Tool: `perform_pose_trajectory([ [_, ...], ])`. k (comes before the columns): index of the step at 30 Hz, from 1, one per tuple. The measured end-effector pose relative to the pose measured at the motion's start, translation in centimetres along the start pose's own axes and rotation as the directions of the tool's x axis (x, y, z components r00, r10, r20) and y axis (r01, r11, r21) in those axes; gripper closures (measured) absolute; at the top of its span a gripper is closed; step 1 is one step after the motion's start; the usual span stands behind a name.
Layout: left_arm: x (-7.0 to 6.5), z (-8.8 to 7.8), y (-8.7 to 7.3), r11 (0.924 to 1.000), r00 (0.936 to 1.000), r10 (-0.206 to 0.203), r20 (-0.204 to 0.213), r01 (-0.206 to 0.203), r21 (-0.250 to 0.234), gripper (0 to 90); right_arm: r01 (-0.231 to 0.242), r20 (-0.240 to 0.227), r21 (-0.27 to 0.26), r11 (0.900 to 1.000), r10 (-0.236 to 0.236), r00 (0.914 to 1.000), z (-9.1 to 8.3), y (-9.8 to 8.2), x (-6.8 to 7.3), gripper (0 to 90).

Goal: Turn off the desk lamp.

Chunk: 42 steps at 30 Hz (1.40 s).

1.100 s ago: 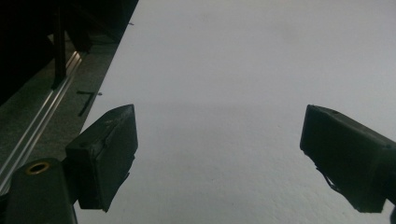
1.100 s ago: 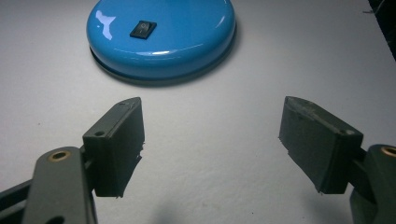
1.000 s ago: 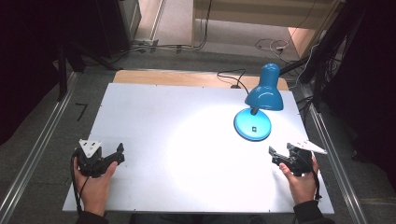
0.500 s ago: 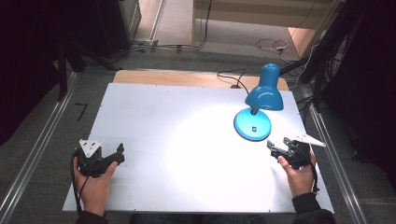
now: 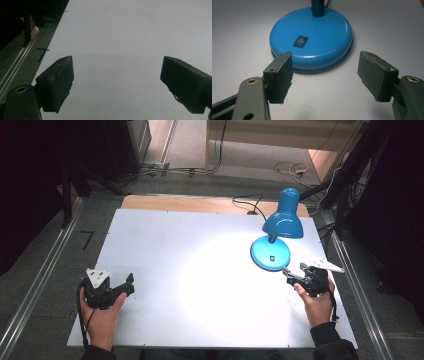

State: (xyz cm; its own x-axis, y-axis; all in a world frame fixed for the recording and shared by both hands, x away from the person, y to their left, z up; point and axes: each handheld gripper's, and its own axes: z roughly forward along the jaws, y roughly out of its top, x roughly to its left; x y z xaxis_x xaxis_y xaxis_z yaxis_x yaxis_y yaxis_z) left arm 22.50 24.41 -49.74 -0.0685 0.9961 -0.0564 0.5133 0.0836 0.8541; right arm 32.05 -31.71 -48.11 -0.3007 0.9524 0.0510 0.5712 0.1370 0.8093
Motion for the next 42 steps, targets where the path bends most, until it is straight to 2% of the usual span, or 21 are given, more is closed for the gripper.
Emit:
perform_pose_trajectory([
  [13, 0.1, 0.0, 0.0, 0.9999, 1.0, -0.01, 0.0, 0.01, -0.004, 12.7, 0.001, -0.018, -0.031, 1.0, -0.002, 0.9998, 0.2, 0.9, 0.3, 30.3],
  [29, 0.1, 0.0, 0.0, 0.9999, 1.0, -0.009, -0.001, 0.009, -0.004, 12.8, 0.02, -0.025, -0.026, 0.999, -0.021, 0.9995, 1.5, 1.4, 1.0, 39.4],
  [36, 0.1, 0.0, -0.1, 1.0, 1.0, -0.007, 0.001, 0.007, 0.001, 13.1, 0.032, -0.032, -0.033, 0.999, -0.033, 0.9989, 2.1, 1.5, 1.2, 53.8],
  [42, 0.1, 0.0, -0.1, 1.0, 1.0, -0.003, 0.006, 0.003, 0.005, 13.5, 0.026, -0.058, -0.021, 0.999, -0.027, 0.9979, 2.6, 1.6, 1.3, 71.0],
])
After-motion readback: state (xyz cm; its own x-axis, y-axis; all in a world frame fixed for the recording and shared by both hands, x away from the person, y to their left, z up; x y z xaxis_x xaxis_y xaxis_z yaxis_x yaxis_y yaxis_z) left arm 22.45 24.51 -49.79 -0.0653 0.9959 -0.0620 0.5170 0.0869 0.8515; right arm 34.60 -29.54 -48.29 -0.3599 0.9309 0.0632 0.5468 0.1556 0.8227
